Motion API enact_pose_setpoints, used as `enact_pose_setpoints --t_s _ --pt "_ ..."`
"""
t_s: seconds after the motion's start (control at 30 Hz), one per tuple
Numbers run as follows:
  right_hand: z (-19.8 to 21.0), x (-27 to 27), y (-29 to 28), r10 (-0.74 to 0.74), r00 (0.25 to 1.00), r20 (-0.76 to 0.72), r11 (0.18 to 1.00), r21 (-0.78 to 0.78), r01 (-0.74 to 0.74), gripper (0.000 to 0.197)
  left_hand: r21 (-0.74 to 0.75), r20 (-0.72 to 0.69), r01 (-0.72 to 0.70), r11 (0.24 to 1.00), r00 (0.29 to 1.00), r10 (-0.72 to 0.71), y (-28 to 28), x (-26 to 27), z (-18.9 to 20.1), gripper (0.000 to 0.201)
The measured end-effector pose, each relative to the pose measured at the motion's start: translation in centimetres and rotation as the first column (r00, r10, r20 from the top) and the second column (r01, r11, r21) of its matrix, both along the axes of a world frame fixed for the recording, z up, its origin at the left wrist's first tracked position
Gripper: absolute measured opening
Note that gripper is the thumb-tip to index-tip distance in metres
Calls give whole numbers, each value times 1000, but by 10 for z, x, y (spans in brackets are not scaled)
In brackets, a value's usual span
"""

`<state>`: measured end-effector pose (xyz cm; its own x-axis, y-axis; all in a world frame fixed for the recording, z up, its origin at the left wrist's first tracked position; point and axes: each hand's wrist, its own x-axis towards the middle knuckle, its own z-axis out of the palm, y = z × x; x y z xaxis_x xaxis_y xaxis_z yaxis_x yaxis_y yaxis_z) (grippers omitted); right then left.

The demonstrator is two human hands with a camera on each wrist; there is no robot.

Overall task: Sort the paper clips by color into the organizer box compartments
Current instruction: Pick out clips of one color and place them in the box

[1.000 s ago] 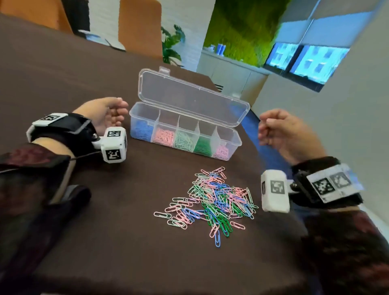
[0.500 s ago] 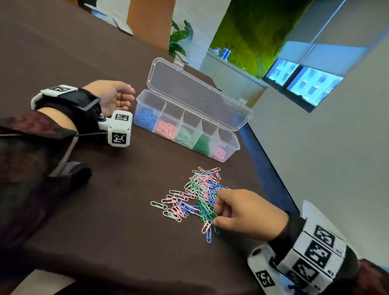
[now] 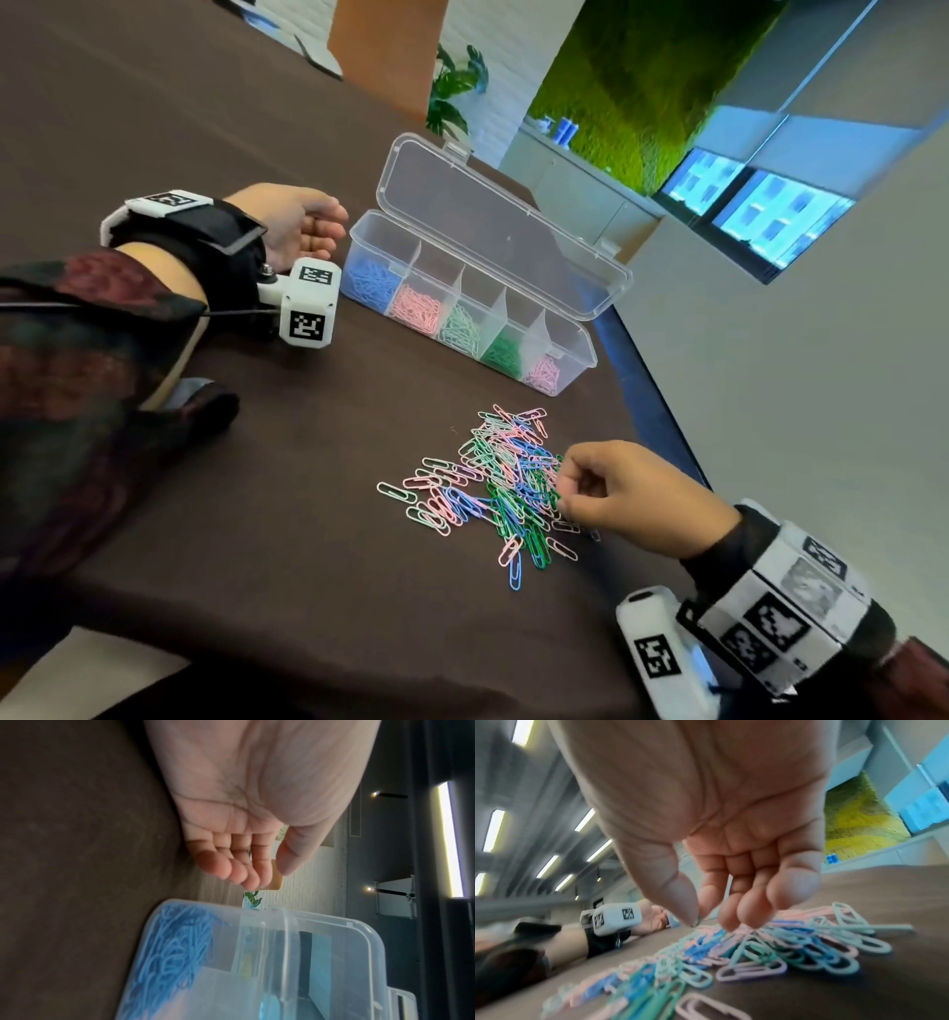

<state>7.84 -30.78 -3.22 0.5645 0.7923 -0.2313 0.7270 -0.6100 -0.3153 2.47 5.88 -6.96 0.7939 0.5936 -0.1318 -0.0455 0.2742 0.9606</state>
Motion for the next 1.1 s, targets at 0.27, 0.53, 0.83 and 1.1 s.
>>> enact_pose_setpoints --t_s 0.27,0.53,0.83,1.1 --pt "3 21 -7 434 280 -856 618 510 598 12 9 -13 5 1000 1000 -5 -1 -1 1 22" --pt "-11 23 1 462 159 -873 590 436 680 27 12 -21 -1 1000 1000 1 -2 -1 2 22" --pt "2 0 3 -158 850 -502 956 138 259 19 18 -25 7 1000 1000 -6 -3 -2 3 21" --pt "-1 -24 9 124 973 193 944 -327 -56 18 28 -30 -2 1000 1000 3 -4 -2 3 22"
